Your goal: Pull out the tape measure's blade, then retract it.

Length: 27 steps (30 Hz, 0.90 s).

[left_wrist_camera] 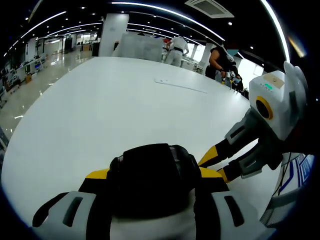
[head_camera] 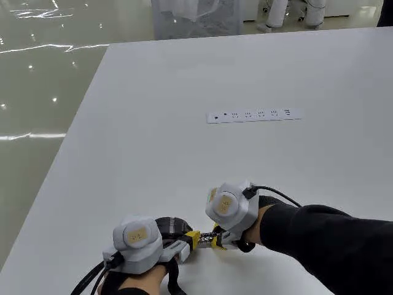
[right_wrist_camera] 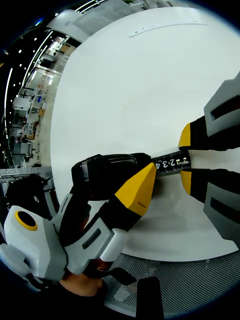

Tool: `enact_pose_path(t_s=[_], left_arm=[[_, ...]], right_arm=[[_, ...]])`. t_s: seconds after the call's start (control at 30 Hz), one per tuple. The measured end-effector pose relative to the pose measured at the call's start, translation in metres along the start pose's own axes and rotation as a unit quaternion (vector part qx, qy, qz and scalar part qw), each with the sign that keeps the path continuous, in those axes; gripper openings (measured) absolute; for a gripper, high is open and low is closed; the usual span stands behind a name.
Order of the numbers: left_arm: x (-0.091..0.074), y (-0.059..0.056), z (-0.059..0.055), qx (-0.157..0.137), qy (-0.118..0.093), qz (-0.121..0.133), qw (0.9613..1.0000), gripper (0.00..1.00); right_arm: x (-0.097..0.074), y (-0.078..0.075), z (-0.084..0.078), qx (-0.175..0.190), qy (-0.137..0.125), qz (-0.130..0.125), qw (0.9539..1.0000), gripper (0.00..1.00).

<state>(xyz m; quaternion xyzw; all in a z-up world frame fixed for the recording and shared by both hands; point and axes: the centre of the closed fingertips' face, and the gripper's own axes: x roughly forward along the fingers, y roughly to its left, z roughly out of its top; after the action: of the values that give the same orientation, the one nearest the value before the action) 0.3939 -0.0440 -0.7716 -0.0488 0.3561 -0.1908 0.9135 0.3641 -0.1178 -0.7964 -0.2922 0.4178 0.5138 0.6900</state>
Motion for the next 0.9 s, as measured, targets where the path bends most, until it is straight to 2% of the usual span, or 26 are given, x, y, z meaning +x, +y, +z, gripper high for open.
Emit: enact_pose_path(t_s=[0.43,0.67,0.8,0.9], left_arm=[[0.0009,0.0006,0.0008,-0.011,-0.010,-0.005,0.9999,0.61],[0.0014,0.0011,0.0003,-0.014,-0.006,-0.012,0.9998,0.61],[0.0004,0.0002,0.0005,-0.014,-0.006,-0.013,0.9998,0.61],[0.0011,0.0009,0.0002,-0.014,-0.006,-0.013,0.9998,0.61]], right_arm=[[0.0033,0.0006,0.0038,0.008,-0.008,0.000,0.9999,0.08],[0.0056,0.0008,0.0072,0.006,-0.017,0.000,0.9998,0.08],[0.0062,0.0006,0.0081,0.004,-0.023,0.007,0.9997,0.08],[0.0054,0.0004,0.0094,0.016,-0.035,0.016,0.9991,0.08]])
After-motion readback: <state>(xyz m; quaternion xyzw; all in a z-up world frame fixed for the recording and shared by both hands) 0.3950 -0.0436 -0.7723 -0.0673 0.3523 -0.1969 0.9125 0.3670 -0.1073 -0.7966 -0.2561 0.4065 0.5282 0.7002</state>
